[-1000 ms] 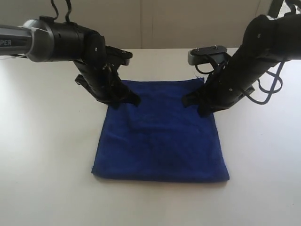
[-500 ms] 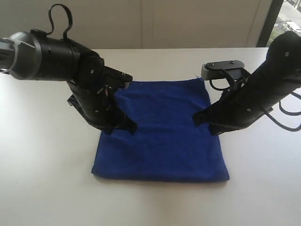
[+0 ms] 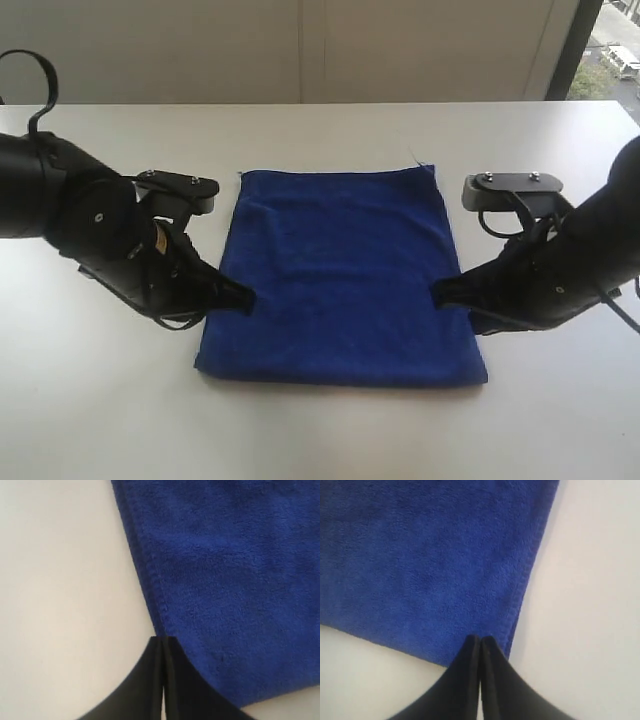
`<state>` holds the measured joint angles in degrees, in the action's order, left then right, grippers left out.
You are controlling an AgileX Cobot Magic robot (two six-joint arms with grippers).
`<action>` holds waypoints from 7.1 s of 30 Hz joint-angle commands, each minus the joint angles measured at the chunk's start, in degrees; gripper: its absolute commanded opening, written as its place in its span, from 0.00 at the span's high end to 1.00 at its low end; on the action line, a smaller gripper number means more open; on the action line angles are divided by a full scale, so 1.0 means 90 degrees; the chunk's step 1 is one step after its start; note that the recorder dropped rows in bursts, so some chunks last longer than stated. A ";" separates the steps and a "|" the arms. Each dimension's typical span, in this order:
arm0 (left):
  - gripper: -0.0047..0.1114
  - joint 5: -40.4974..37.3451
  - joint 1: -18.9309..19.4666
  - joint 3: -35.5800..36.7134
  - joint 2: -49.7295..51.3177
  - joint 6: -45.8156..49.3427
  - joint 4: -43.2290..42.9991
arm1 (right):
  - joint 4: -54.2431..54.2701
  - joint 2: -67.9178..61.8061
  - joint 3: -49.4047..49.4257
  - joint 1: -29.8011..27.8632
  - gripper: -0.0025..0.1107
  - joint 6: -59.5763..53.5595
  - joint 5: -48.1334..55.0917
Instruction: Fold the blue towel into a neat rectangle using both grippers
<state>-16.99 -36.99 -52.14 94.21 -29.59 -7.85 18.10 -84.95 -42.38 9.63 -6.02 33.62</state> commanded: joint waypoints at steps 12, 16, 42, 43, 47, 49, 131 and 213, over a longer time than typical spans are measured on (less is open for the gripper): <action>0.49 -0.0226 0.0157 0.0446 -0.0178 -0.0711 0.0486 | -0.0116 0.0160 0.0931 0.0003 0.62 0.1032 -0.0825; 0.43 -0.0178 0.0157 0.0446 -0.0164 -0.0711 0.0675 | 0.0036 0.0160 0.1029 0.0003 0.51 0.1032 -0.0963; 0.45 0.0447 -0.0120 0.0446 0.0725 -0.0711 0.1454 | 0.0806 -0.0758 0.1023 0.0070 0.52 0.0956 -0.1429; 0.46 0.0447 -0.0120 0.0446 0.0753 -0.0711 0.1454 | 0.0833 -0.0798 0.1023 0.0070 0.53 0.0956 -0.1429; 0.63 0.0458 -0.0120 0.0446 0.0792 -0.0660 0.1454 | 0.0846 -0.0866 0.1023 0.0070 0.74 0.0956 -0.1429; 0.76 0.0427 -0.0120 0.0446 0.0790 -0.0553 0.1454 | 0.0846 -0.0866 0.1023 0.0070 0.88 0.0940 -0.1442; 0.40 -0.0407 0.0291 0.0966 -0.0872 0.0175 0.1814 | 0.0804 0.0754 0.1307 0.0070 0.65 0.0449 -0.0742; 0.96 -0.1470 -0.0108 0.0525 -0.0241 0.9316 0.1509 | -0.0004 0.0417 0.1498 0.1739 0.98 -0.7415 -0.1395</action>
<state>-27.53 -37.98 -46.75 94.57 55.52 6.21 18.80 -84.12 -29.00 25.24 -72.62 20.60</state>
